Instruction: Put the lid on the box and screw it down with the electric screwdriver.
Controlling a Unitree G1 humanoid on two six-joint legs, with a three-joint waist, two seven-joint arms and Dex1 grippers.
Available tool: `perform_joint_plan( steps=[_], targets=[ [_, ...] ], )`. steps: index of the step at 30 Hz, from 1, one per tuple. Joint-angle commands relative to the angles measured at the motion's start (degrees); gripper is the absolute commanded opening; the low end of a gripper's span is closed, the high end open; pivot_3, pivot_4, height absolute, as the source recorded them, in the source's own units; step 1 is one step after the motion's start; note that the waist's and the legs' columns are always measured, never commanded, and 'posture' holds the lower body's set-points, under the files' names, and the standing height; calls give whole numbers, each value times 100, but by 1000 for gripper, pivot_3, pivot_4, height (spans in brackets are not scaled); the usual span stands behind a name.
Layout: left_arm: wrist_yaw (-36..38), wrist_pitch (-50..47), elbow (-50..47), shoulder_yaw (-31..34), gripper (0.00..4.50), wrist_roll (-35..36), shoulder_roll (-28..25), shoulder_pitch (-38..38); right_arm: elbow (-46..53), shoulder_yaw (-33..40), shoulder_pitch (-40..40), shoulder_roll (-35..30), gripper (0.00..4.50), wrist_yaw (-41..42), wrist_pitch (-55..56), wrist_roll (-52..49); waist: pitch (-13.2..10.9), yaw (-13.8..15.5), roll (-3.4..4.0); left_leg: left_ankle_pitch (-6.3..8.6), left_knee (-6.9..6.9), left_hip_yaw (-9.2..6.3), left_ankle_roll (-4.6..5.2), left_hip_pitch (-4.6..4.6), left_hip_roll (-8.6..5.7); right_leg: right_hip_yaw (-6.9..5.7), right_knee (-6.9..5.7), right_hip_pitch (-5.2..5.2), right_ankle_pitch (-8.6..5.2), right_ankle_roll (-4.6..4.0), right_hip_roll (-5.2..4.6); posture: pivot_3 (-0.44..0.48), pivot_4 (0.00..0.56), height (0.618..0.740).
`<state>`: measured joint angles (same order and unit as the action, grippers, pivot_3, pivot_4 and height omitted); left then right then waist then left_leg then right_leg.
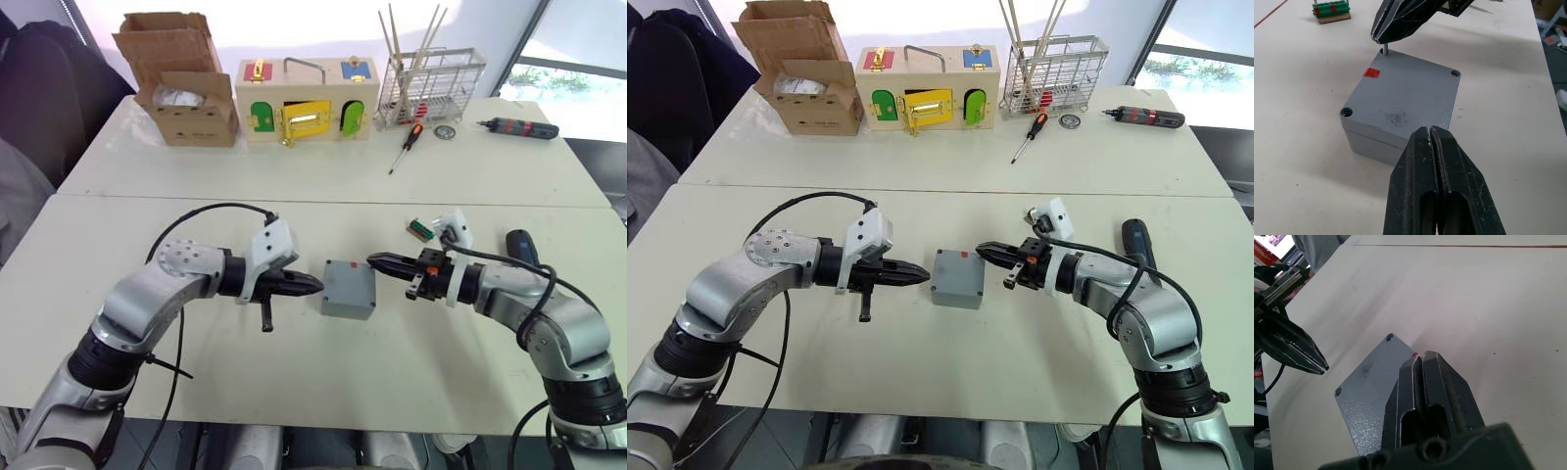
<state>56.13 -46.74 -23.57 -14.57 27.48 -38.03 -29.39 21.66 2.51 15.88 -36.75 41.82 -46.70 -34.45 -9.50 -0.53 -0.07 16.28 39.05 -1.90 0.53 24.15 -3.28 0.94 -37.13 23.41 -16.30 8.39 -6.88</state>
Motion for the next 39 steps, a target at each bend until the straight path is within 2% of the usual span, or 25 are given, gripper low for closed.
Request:
perform_joint_plan(
  steps=[1, 17, 20, 24, 26, 28, 36, 39],
  targets=[
    [-10, 103, -78, 26, 0, -8, 17, -83, 31, 94, 20, -43, 11, -5, 66, 2, 0, -1, 0, 0, 0, 0, 0, 0, 0, 0, 0, 0, 0, 0, 0, 0, 150, 735],
    [-16, 119, -53, 33, 0, -64, 66, -87, 72, -170, 11, -124, 11, 94, 165, 235, 0, 0, 0, 0, 0, 0, 0, 0, 0, 0, 0, 0, 0, 0, 0, 0, 150, 735],
    [-14, 133, -39, 30, 0, -76, 77, -97, 61, -162, 45, -127, 943, 87, 190, 276, 0, 1, 0, 0, 0, 0, 0, 0, 0, 0, 0, 0, 0, 0, 0, 0, 150, 735],
    [-10, 148, -31, 29, 0, -85, 88, -103, 66, -107, 88, -163, 2962, 109, 162, 280, 0, 1, 0, 0, 0, 0, 0, 0, 0, 0, 0, 0, 0, 0, 0, 0, 150, 735],
    [-7, 170, -22, 32, 0, -83, 109, -126, 73, 75, 183, -210, 3839, 73, 105, 202, 0, 1, 0, 0, 0, 0, 0, 0, 0, 0, 0, 0, 0, 0, 0, 0, 150, 735],
    [-7, 204, -6, 37, 0, -73, 145, -162, 96, 309, 291, -300, 4450, 55, -23, 55, 0, 2, 0, 0, 0, 0, 0, 0, 0, 0, 0, 0, 0, 0, 0, 0, 150, 735],
    [31, 290, -75, 6, 0, 29, 441, -365, -78, 1740, 670, -1425, 4450, 93, -1213, -797, 0, 75, 0, 1, 1, 2, 2, 0, 0, 0, 3, -2, 0, 0, -1, 0, 150, 735],
    [78, 381, -168, -166, 0, 11, 596, -442, -636, 2287, 590, -2492, 4450, 440, -1892, -867, -1, 131, 2, 2, 2, 6, 3, 0, 1, 2, 5, -1, 0, 0, -1, 0, 150, 735]
  ],
)
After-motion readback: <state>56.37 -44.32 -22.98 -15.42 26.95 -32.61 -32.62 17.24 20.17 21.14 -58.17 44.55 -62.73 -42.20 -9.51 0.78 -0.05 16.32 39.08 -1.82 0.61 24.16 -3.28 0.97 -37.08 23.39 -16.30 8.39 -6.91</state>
